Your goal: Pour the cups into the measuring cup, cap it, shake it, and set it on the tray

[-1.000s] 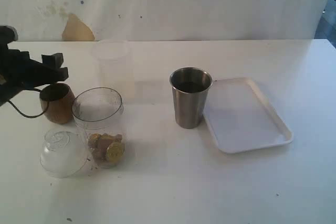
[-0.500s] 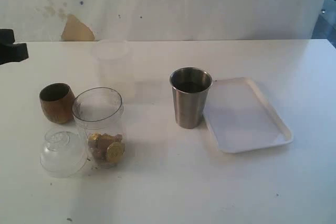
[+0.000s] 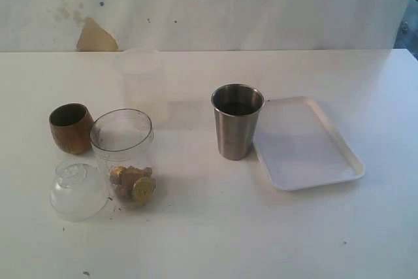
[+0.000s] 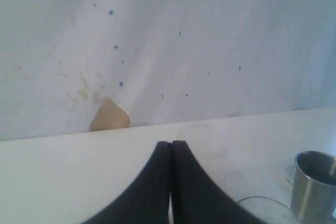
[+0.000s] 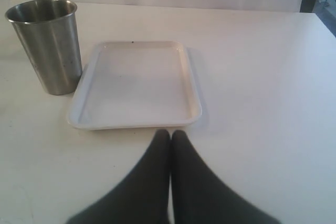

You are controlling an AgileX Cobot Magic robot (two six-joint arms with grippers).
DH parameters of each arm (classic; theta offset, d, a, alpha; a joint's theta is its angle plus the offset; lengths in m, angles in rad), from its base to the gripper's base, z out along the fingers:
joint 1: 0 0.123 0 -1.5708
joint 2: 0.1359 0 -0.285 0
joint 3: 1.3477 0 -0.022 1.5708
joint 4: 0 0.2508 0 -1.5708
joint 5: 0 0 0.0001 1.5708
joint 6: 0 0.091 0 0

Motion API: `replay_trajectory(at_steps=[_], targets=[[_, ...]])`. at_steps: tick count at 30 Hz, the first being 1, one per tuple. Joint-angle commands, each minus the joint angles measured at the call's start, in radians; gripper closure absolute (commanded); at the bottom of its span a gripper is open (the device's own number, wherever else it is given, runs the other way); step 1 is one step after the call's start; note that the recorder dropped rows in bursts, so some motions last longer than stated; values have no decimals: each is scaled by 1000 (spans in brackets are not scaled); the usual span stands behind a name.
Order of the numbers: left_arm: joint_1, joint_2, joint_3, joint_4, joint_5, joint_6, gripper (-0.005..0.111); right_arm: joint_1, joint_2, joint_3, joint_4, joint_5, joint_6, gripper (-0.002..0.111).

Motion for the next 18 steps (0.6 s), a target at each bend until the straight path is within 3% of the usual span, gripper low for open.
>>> replay_trajectory(at_steps=[1,6,18], targets=[[-3,-185,95,7,-18,2,107,-2,-6,2,-6,-6,-3,108],[-3,-269,150,7,-32,2,107,-2,-6,2,-6,-6,-3,108],[-3,-281,151,7,-24,2,107,-2,-6,2,-6,-6,-3,108]])
